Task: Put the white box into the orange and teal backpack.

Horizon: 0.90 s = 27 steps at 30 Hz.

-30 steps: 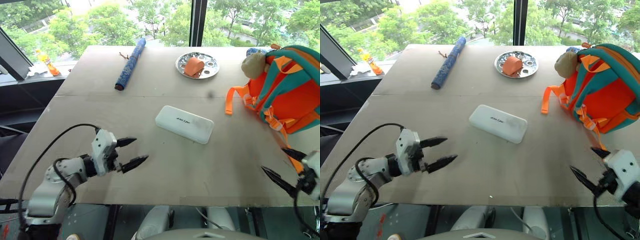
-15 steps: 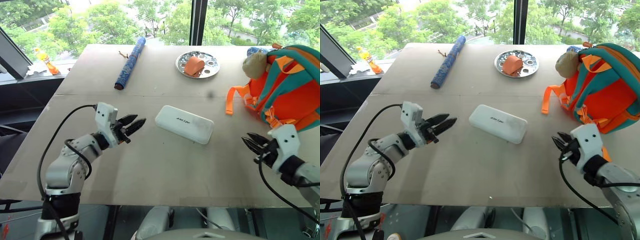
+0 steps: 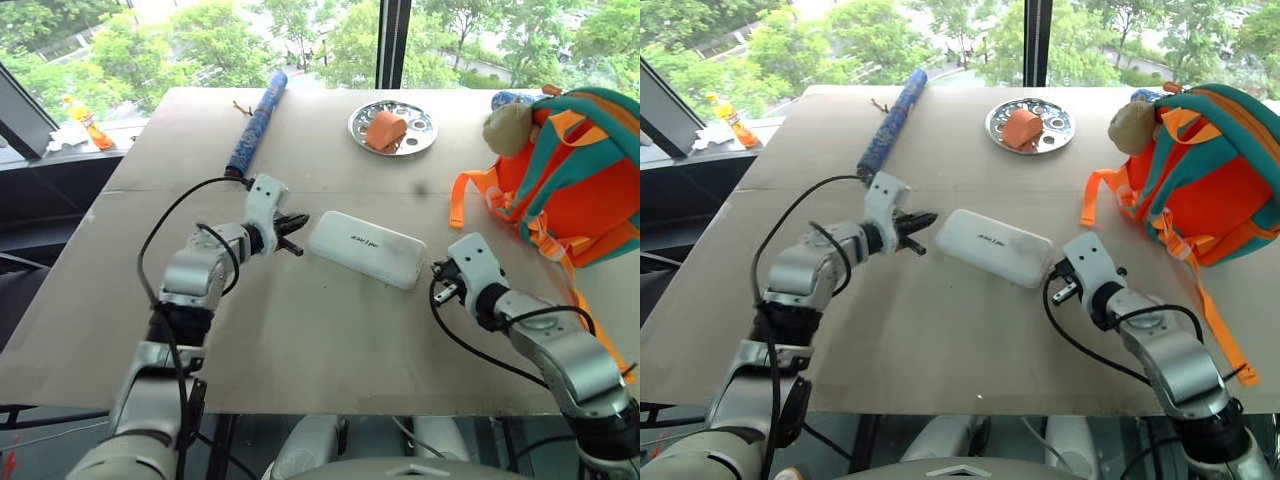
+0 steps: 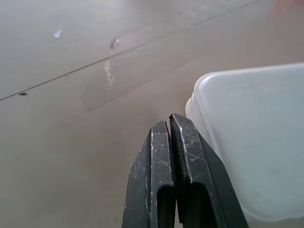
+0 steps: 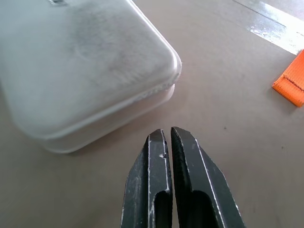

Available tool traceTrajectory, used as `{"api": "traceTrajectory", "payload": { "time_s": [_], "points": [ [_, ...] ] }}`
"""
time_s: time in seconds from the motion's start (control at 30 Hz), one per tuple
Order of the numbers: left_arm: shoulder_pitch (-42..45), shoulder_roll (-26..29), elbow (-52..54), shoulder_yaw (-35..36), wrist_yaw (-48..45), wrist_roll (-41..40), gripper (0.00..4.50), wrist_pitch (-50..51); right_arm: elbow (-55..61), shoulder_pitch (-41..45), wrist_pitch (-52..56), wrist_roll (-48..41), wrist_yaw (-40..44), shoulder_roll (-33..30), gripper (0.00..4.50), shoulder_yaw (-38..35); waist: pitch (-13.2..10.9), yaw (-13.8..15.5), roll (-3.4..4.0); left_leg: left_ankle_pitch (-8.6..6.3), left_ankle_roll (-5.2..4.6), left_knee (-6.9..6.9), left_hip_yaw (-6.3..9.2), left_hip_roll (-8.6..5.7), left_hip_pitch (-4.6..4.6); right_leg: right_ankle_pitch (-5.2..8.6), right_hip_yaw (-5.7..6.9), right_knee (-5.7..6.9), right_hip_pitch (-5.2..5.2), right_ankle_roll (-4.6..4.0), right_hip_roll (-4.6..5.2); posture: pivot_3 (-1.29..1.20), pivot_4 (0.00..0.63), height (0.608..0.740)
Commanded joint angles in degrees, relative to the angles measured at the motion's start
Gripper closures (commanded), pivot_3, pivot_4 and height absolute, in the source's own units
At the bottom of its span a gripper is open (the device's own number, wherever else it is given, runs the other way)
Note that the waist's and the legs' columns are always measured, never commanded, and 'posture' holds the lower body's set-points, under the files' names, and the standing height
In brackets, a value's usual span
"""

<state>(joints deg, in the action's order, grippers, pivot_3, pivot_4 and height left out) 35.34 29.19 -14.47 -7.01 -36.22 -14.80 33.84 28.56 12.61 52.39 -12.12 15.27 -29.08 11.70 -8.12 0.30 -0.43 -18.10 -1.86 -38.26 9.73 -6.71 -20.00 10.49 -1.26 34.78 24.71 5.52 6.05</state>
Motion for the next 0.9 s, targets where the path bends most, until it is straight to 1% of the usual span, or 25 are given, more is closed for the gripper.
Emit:
{"api": "traceTrajectory", "payload": {
  "time_s": [0.03, 0.17, 0.3, 0.4, 0.53, 0.67, 0.7, 0.77, 0.83, 0.87, 0.9],
  "points": [
    [-0.91, 0.04, 1.50, -2.95, -2.88, 2.57, 4.42, -1.84, -2.37, 4.25, -1.40, 1.01, 3.22, -0.07, 4.50, 2.46, 0.00, -0.30, -0.01, 0.00, 0.00, 0.01, 0.02, 0.01, -0.01, 0.00, 0.01, -0.01, 0.02, 0.00, 0.00, 0.00, 0.150, 0.731],
    [-6.69, 1.38, 12.02, -1.68, -2.89, 0.86, 4.42, 4.23, -7.61, 8.06, -4.32, 2.36, 7.23, -1.04, 4.50, 3.73, 0.01, -0.94, -0.01, 0.00, 0.00, 0.00, 0.02, 0.03, -0.04, 0.00, 0.00, 0.01, 0.04, 0.00, 0.01, 0.00, 0.150, 0.731],
    [-15.31, 2.69, 26.82, 2.41, -0.05, -1.86, 4.42, 13.06, -10.70, 10.35, -6.89, 3.05, 11.50, -2.36, 4.50, 4.15, 0.01, -1.09, -0.01, 0.00, 0.00, -0.03, 0.03, 0.04, -0.04, 0.00, -0.02, 0.06, 0.04, 0.00, 0.01, 0.00, 0.150, 0.731],
    [-20.30, 2.03, 34.23, 5.59, 2.44, -3.85, 4.42, 18.46, -12.68, 10.80, -9.88, 4.56, 14.20, -3.88, 4.50, 5.05, 0.01, -0.93, -0.01, 0.00, 0.00, -0.02, 0.04, 0.06, -0.03, 0.00, 0.00, 0.06, 0.04, 0.00, -0.01, 0.00, 0.150, 0.731],
    [-24.42, 0.19, 37.68, 9.91, 5.20, -5.21, 4.42, 19.08, -15.55, 10.66, -15.07, 6.69, 17.07, -5.25, 4.50, 5.73, 0.01, -0.76, -0.01, 0.00, 0.00, -0.04, 0.04, 0.05, -0.03, -0.01, 0.00, 0.05, 0.01, 0.00, 0.00, 0.00, 0.150, 0.731],
    [-27.42, -0.28, 36.77, 19.93, 1.76, -15.31, 4.42, 26.85, -19.76, 9.81, -22.43, 8.47, 19.24, -6.33, 4.50, 4.96, 0.00, -1.08, -0.01, 0.00, 0.01, -0.03, 0.01, 0.08, -0.03, -0.01, -0.02, 0.07, 0.04, -0.01, -0.02, 0.00, 0.150, 0.731],
    [-26.89, 0.10, 35.13, 21.86, 1.56, -16.85, 4.21, 28.73, -20.50, 9.70, -24.66, 9.04, 19.96, -6.70, 4.50, 5.08, 0.00, -1.04, -0.01, 0.00, 0.01, -0.03, 0.00, 0.09, -0.03, -0.01, -0.02, 0.08, 0.05, -0.01, -0.03, 0.00, 0.150, 0.731],
    [-24.26, 2.89, 28.29, 25.45, -1.62, -20.88, 3.62, 33.91, -21.54, 9.54, -27.36, 9.33, 20.87, -6.69, 4.50, 4.89, 0.01, -0.89, -0.01, 0.00, 0.01, -0.04, 0.02, 0.09, -0.03, -0.01, 0.00, 0.08, 0.05, -0.01, -0.03, 0.00, 0.150, 0.731],
    [-19.76, 6.02, 21.55, 27.89, -5.27, -25.90, 2.70, 41.41, -22.35, 9.58, -28.75, 9.58, 21.53, -6.21, 4.50, 4.74, 0.01, -0.82, -0.02, 0.03, 0.06, -0.06, 0.09, 0.07, -0.02, -0.01, 0.09, 0.15, 0.02, -0.01, -0.04, 0.00, 0.150, 0.731],
    [-18.06, 6.93, 19.47, 28.52, -6.07, -27.61, 2.16, 44.13, -22.63, 9.60, -29.21, 9.76, 21.70, -5.99, 4.50, 4.67, 0.01, -0.87, -0.01, 0.04, 0.07, -0.06, 0.09, 0.07, -0.01, -0.01, 0.09, 0.15, 0.02, -0.01, -0.04, 0.00, 0.150, 0.731],
    [-16.53, 7.43, 17.83, 28.85, -6.37, -28.77, 1.76, 46.36, -22.80, 9.58, -29.66, 9.82, 21.95, -5.79, 4.50, 4.62, 0.00, -0.93, -0.03, 0.04, 0.07, -0.05, 0.08, 0.06, 0.01, -0.01, 0.06, 0.17, 0.00, -0.02, -0.04, 0.00, 0.150, 0.731]
  ]
}}
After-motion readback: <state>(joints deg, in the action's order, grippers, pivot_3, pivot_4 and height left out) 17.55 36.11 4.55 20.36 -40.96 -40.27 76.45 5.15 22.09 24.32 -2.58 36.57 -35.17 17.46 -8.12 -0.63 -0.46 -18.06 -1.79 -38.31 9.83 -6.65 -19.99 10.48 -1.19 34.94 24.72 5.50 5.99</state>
